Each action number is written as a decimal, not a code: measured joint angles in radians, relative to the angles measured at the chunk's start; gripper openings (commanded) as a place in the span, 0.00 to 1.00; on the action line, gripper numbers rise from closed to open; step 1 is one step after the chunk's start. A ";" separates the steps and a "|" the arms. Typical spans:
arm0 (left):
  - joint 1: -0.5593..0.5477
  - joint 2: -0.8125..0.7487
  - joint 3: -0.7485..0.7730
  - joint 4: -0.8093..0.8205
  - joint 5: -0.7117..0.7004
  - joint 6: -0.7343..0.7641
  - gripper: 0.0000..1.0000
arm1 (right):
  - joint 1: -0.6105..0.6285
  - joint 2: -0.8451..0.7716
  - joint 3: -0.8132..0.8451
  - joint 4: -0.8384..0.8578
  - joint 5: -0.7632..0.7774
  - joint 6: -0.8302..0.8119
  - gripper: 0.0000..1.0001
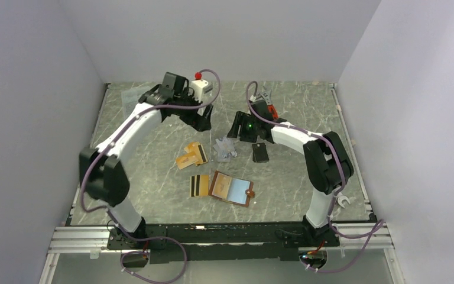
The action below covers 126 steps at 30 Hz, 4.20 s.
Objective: Put the credit cards into the card holder
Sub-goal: Insert the credit card into the card holder, then pick up the credit card from the center of the board.
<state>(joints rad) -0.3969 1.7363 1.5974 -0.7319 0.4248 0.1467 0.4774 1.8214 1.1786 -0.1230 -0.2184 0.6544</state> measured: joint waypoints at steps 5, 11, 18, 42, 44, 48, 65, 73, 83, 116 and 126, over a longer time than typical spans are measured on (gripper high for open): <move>0.006 -0.168 -0.121 0.060 0.034 0.060 0.99 | -0.037 0.027 -0.001 0.000 -0.020 -0.047 0.66; 0.009 0.048 -0.062 0.084 0.124 0.126 0.99 | -0.061 0.080 0.013 0.037 -0.089 -0.064 0.66; 0.011 0.192 -0.124 0.147 0.041 0.118 0.99 | -0.063 0.151 0.027 0.053 -0.161 -0.065 0.65; -0.118 0.368 -0.026 0.247 -0.237 0.131 0.99 | -0.092 0.172 -0.086 0.296 -0.260 0.039 0.47; -0.122 0.374 -0.014 0.243 -0.246 0.132 0.99 | -0.095 0.170 -0.108 0.328 -0.273 0.058 0.46; -0.134 0.376 -0.009 0.245 -0.266 0.134 1.00 | -0.100 0.166 -0.148 0.385 -0.302 0.092 0.44; -0.162 0.406 0.037 0.239 -0.284 0.140 0.99 | -0.115 0.163 -0.198 0.414 -0.322 0.132 0.14; -0.145 0.406 0.037 0.230 -0.272 0.137 0.99 | -0.115 0.114 -0.198 0.317 -0.284 0.080 0.03; -0.060 0.371 0.011 0.189 -0.229 0.102 0.99 | -0.116 0.058 -0.196 0.282 -0.286 0.058 0.00; 0.050 -0.084 -0.640 1.048 0.620 -0.827 0.68 | -0.083 -0.454 -0.537 0.597 -0.448 0.322 0.00; 0.040 -0.103 -0.651 1.111 0.651 -0.869 0.55 | -0.038 -0.454 -0.536 0.645 -0.423 0.368 0.00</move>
<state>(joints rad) -0.3569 1.6333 0.9463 0.3790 1.0756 -0.7227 0.4393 1.3670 0.6422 0.5220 -0.6415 1.0225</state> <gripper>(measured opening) 0.591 0.007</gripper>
